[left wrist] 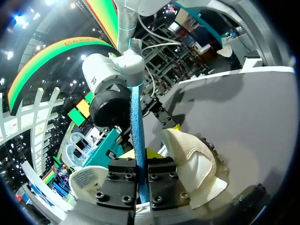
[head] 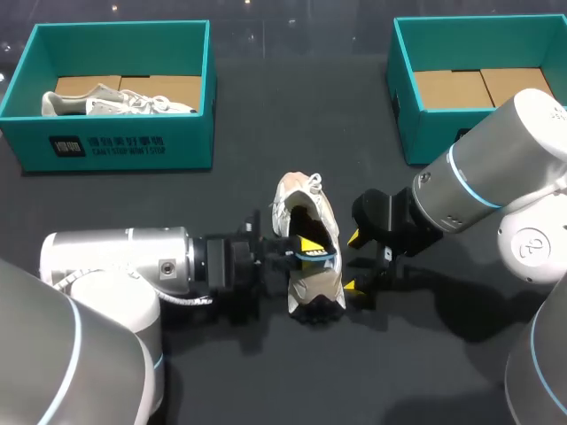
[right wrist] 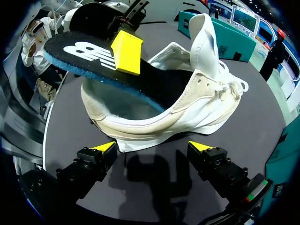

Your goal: Take the shoe out of the shoebox, open the shoe tongue, remove and reinsert the insole, then place the shoe into the shoebox

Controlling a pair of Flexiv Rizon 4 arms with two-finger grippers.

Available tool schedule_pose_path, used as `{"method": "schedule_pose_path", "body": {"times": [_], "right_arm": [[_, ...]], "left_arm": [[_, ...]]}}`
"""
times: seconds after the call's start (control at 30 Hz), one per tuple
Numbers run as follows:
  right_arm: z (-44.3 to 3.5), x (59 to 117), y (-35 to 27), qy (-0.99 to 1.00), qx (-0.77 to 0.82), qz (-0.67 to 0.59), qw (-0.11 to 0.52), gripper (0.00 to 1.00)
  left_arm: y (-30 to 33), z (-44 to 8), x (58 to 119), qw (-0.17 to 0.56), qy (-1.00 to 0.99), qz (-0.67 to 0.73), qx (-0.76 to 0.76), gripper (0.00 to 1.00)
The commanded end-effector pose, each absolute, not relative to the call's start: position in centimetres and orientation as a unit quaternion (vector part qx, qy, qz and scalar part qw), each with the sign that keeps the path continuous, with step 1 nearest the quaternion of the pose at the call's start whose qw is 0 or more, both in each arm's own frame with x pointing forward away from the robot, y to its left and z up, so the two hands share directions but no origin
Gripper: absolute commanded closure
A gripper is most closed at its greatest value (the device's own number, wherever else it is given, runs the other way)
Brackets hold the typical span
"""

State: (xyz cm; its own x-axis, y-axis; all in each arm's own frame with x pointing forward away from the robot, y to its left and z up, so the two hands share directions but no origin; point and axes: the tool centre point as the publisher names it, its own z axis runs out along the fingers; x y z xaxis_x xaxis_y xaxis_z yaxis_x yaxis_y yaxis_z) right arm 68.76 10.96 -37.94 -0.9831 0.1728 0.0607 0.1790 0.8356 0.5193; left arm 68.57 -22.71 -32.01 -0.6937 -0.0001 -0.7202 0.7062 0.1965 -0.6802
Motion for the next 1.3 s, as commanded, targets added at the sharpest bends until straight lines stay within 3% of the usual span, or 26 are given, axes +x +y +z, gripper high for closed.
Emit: {"method": "schedule_pose_path", "body": {"times": [0.03,0.47,0.5,0.53,0.6,0.7,0.93,0.97,1.03,1.3], "right_arm": [[-37.9,68.6,10.9,-0.958,-0.092,-0.272,0.004,0.00],[-37.9,68.6,10.9,-0.958,-0.092,-0.272,0.004,0.00],[-37.9,68.6,10.9,-0.958,-0.092,-0.272,0.004,0.00],[-37.9,68.6,10.9,-0.958,-0.092,-0.272,0.004,0.00],[-37.9,68.6,10.9,-0.958,-0.092,-0.272,0.004,0.00],[-37.9,68.6,10.9,-0.958,-0.092,-0.272,0.004,0.00],[-37.9,68.6,10.9,-0.958,-0.092,-0.272,0.004,0.00],[-37.9,68.6,10.9,-0.958,-0.092,-0.272,0.004,0.00],[-37.9,68.6,10.9,-0.958,-0.092,-0.272,0.004,0.00],[-37.9,68.6,10.9,-0.958,-0.092,-0.272,0.004,0.00]], "left_arm": [[-23.3,-32.8,69.5,0.301,0.716,-0.581,0.244,1.00],[-22.8,-33.3,70.8,0.289,0.733,-0.578,0.212,1.00],[-22.7,-33.0,70.6,0.286,0.731,-0.582,0.211,0.79],[-22.7,-32.8,70.4,0.286,0.731,-0.583,0.211,0.69],[-22.6,-32.3,70.1,0.285,0.727,-0.587,0.212,0.60],[-22.6,-31.4,69.5,0.286,0.724,-0.590,0.214,0.57],[-22.9,-30.1,68.0,0.285,0.717,-0.593,0.233,0.65],[-23.0,-30.1,67.9,0.285,0.716,-0.593,0.234,0.70],[-23.3,-30.2,67.9,0.289,0.715,-0.588,0.243,1.00],[-23.8,-32.7,69.1,0.316,0.724,-0.553,0.264,1.00]]}}
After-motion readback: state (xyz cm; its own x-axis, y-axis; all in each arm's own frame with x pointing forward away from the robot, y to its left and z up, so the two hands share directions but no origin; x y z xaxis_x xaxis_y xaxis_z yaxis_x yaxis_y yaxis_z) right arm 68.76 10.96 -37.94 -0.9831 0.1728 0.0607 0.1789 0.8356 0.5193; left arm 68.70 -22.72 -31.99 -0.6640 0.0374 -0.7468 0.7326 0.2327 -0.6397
